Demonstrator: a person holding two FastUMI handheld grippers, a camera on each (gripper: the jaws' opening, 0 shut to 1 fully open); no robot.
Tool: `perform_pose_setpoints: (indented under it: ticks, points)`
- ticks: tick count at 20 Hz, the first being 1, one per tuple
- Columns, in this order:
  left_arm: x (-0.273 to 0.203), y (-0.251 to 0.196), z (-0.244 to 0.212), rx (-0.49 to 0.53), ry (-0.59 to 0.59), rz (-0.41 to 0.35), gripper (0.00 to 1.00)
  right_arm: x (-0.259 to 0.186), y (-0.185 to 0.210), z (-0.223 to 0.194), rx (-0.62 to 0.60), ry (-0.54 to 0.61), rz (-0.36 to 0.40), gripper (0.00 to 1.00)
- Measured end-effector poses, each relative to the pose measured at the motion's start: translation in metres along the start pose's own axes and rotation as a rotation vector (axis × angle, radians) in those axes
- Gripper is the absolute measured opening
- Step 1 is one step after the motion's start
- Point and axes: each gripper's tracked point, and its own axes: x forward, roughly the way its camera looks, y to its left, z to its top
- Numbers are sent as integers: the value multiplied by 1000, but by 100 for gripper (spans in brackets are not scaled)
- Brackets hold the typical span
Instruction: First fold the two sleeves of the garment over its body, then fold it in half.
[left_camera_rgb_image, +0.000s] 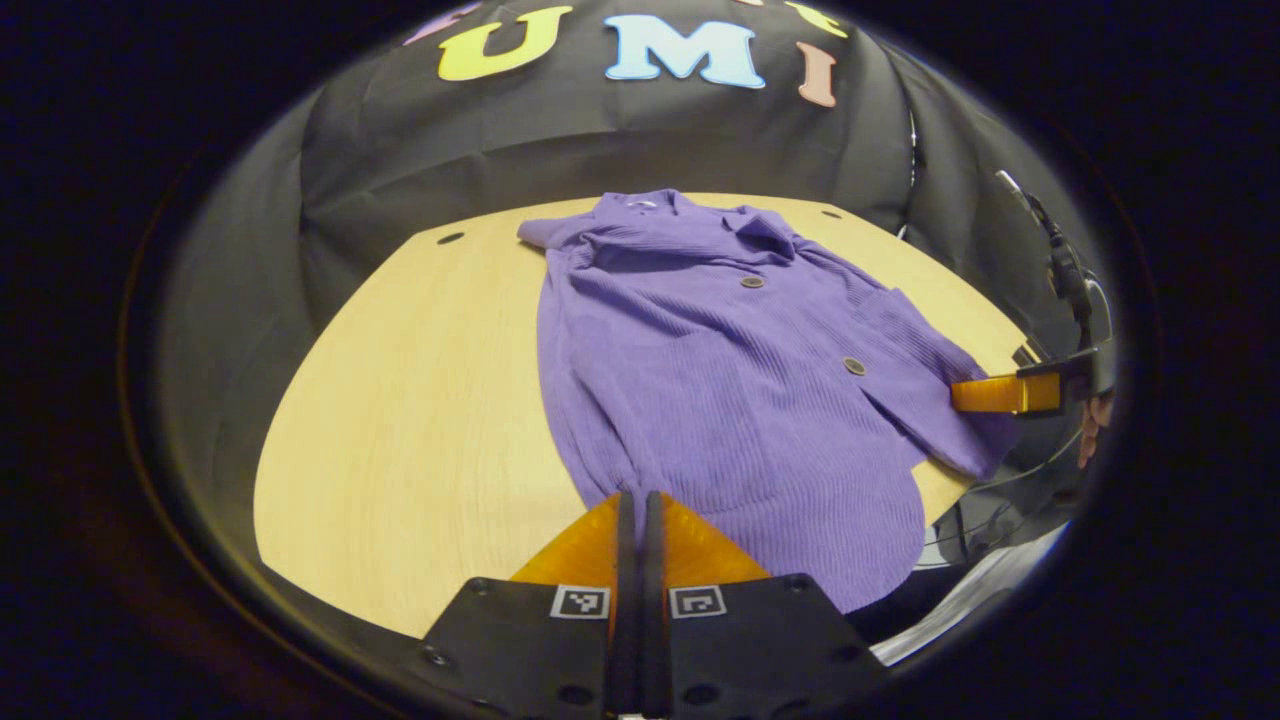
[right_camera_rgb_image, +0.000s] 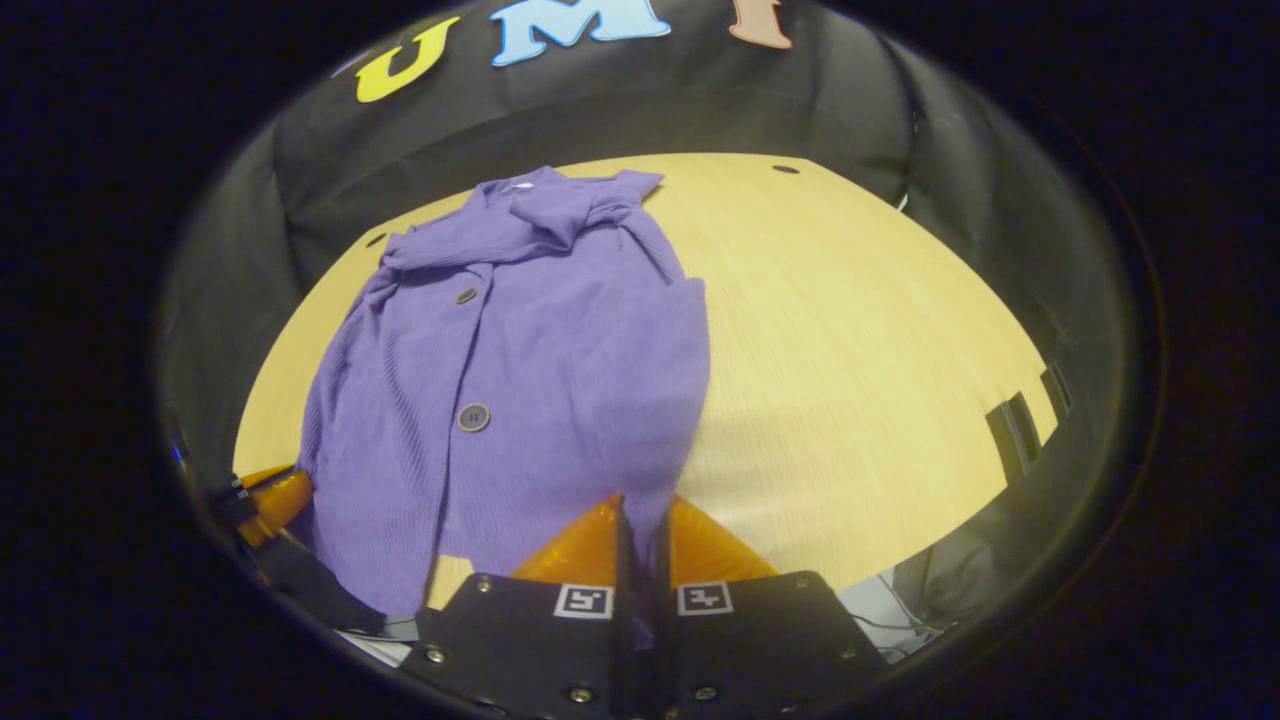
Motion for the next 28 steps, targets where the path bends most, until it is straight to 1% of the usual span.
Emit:
perform_pose_setpoints:
  ticks: [1, 2, 5, 7, 8, 10, 14, 18, 21, 24, 28]
  points:
    - [0, -2, 2, -23, 1, -22, 8, -2, 0, 4, 4, -16, 4, 9]
    - [-2, -2, 6, -51, 1, -43, 7, -4, 2, 7, 6, -23, 15, 4]
    - [-9, 0, 19, -134, -22, -83, 7, -16, 7, 22, 21, -60, 57, 5]
    - [-14, 0, 35, -156, -54, -95, 7, -27, 14, 41, 28, -108, 95, 5]
    - [-16, -2, 45, -166, -71, -106, 7, -33, 18, 52, 26, -129, 118, 5]
    - [-22, -5, 72, -193, -117, -122, 7, -43, 22, 76, 8, -170, 134, 4]
    - [-28, -4, 130, -232, -203, -128, 7, -51, 34, 122, -5, -235, 182, 4]
    - [-23, 9, 182, -259, -271, -89, 7, -46, 40, 169, -20, -276, 226, 4]
    - [-16, 19, 223, -291, -312, -76, 7, -40, 40, 206, -20, -310, 244, 4]
    - [4, 30, 261, -278, -339, -35, 7, -27, 42, 243, -5, -333, 275, 4]
    - [25, 45, 310, -244, -381, 10, 7, -8, 42, 295, -36, -363, 286, 4]
